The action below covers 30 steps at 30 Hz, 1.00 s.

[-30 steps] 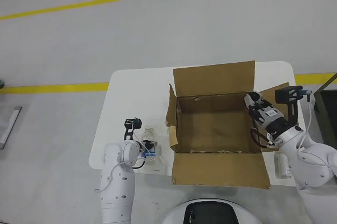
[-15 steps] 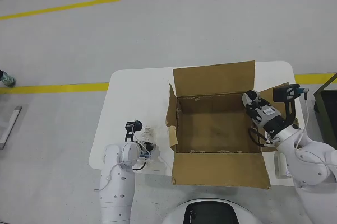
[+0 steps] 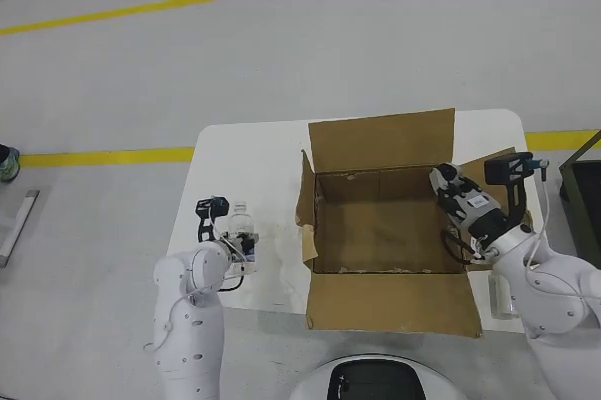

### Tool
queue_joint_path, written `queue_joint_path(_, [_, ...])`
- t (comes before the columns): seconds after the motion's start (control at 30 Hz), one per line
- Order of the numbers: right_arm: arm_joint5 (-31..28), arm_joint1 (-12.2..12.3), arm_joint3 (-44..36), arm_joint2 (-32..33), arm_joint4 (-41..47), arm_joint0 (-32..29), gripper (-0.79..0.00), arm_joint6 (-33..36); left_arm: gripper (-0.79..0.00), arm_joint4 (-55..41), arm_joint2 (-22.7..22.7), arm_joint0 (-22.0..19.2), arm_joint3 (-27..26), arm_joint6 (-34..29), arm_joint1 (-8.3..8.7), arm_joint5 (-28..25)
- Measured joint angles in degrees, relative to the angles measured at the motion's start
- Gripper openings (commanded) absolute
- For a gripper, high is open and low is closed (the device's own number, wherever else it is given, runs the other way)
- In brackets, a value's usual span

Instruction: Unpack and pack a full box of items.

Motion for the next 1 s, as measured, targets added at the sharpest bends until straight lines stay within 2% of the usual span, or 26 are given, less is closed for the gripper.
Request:
queue_joint_path(0.13, [0.2,0.1,-0.2,0.1,-0.6,-0.2,-0.785,-0.2,-0.785,-3.9,-3.5,-1.0,-9.0,-1.7,0.56,0.9])
queue_joint_path(0.23, [0.7,0.2,-0.4,0.4,-1.2,-0.6,-0.785,-0.4,-0.785,-6.4,-4.6,-2.8,-13.0,-4.9,0.87,2.2])
queue_joint_path(0.43, [1.8,0.3,-1.1,1.0,-2.5,-2.2,-0.785,-0.7,-0.785,-14.2,-3.4,-7.4,-19.2,-11.9,1.27,4.2])
queue_joint_path(0.83, [4.4,0.5,-3.6,2.1,-5.5,-6.3,-0.785,-2.3,-0.785,-31.5,1.9,-12.5,-25.5,-15.7,1.92,5.5])
queue_joint_path(1.0, [5.5,0.5,-4.7,2.6,-6.2,-8.1,-0.785,-2.9,-0.785,-33.2,5.3,-13.3,-25.2,-15.6,2.33,5.6])
